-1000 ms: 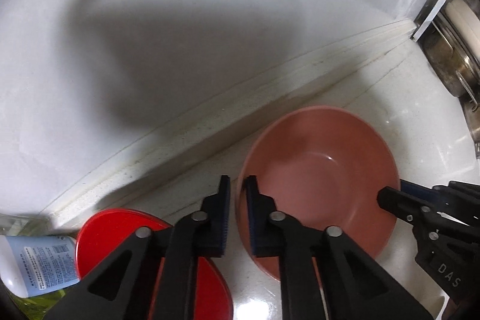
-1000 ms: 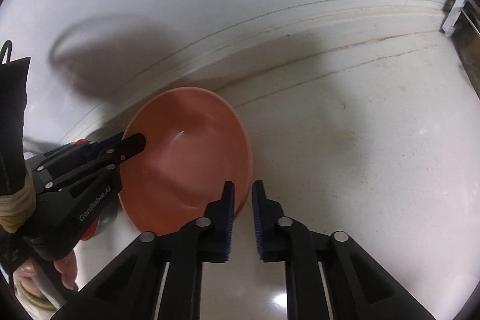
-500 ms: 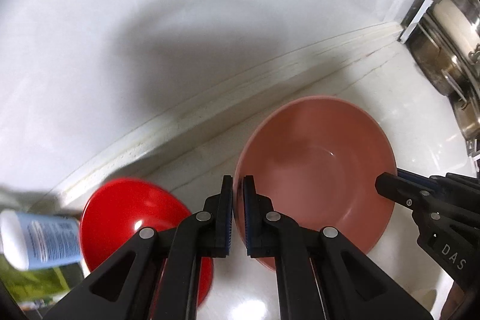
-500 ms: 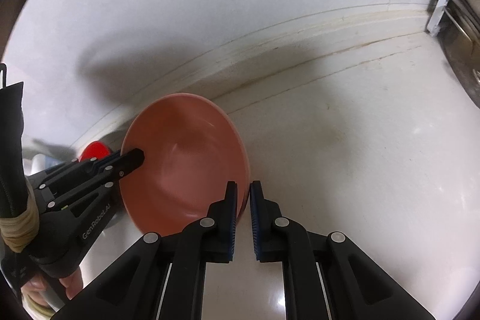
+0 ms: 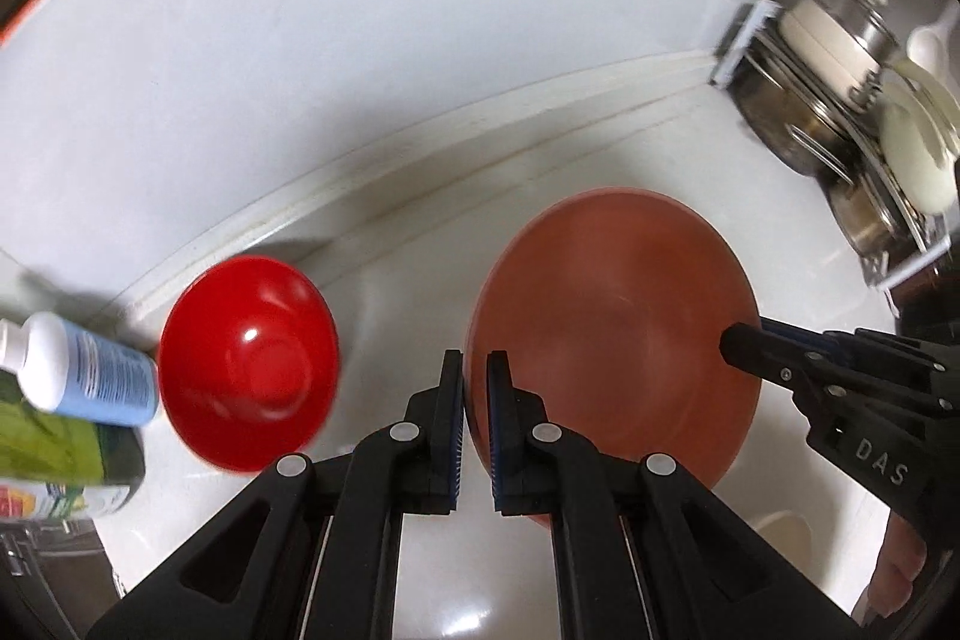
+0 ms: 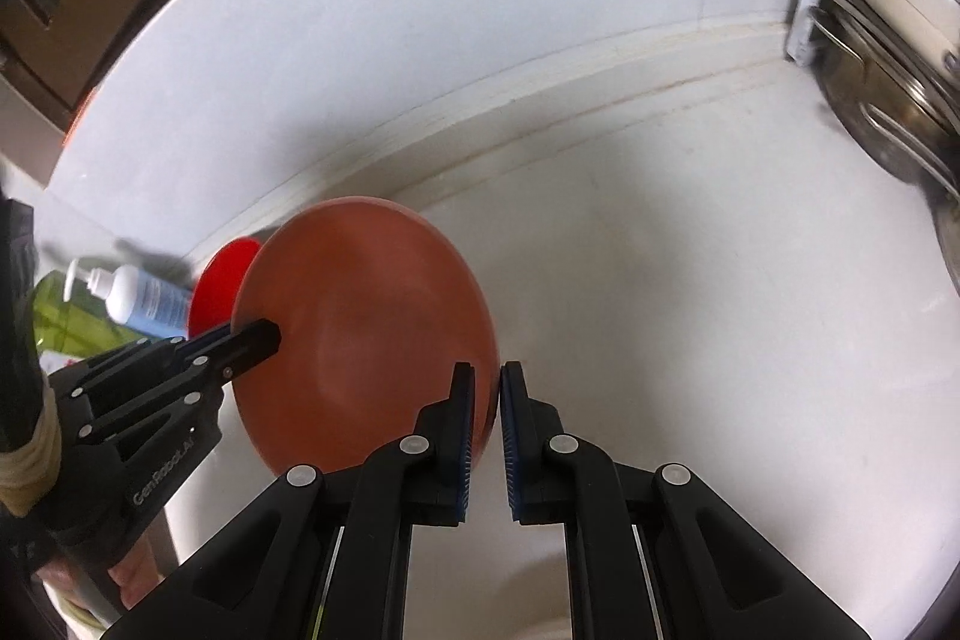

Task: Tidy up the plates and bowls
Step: 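Lift the pink bowl with both tools and carry it over the white bowl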

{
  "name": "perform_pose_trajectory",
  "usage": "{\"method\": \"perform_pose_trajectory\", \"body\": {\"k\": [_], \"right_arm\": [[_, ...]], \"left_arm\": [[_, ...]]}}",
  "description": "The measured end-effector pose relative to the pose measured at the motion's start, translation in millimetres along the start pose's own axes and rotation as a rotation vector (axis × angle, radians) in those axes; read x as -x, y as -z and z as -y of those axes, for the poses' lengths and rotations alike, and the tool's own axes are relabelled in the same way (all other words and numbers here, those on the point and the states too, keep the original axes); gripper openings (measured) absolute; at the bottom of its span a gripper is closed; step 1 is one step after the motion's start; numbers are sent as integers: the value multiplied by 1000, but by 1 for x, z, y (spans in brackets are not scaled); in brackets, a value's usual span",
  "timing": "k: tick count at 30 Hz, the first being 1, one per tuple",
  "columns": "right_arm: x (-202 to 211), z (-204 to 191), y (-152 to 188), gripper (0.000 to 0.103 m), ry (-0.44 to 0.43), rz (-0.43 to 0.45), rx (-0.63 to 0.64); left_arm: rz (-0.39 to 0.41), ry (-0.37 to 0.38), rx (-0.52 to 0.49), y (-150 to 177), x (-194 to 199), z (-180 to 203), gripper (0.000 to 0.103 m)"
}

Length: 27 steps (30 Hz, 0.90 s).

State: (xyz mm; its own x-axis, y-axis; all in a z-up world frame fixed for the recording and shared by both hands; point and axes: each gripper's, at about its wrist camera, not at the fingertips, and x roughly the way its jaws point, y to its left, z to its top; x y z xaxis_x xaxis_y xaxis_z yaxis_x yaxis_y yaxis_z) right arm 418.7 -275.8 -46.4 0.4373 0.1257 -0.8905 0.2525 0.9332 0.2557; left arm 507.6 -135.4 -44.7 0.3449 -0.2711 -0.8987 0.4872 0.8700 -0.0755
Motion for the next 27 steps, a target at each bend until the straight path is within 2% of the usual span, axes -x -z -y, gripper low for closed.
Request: {"method": "perform_pose_trajectory", "body": {"k": [16,27], "right_arm": [[55,35,66,10,22,51,-6],[74,55,105,10,48,53,-24]], "left_arm": [[-2,46,-17,57,43,64,9],[-43,89,-48,97,51,99,9]]}}
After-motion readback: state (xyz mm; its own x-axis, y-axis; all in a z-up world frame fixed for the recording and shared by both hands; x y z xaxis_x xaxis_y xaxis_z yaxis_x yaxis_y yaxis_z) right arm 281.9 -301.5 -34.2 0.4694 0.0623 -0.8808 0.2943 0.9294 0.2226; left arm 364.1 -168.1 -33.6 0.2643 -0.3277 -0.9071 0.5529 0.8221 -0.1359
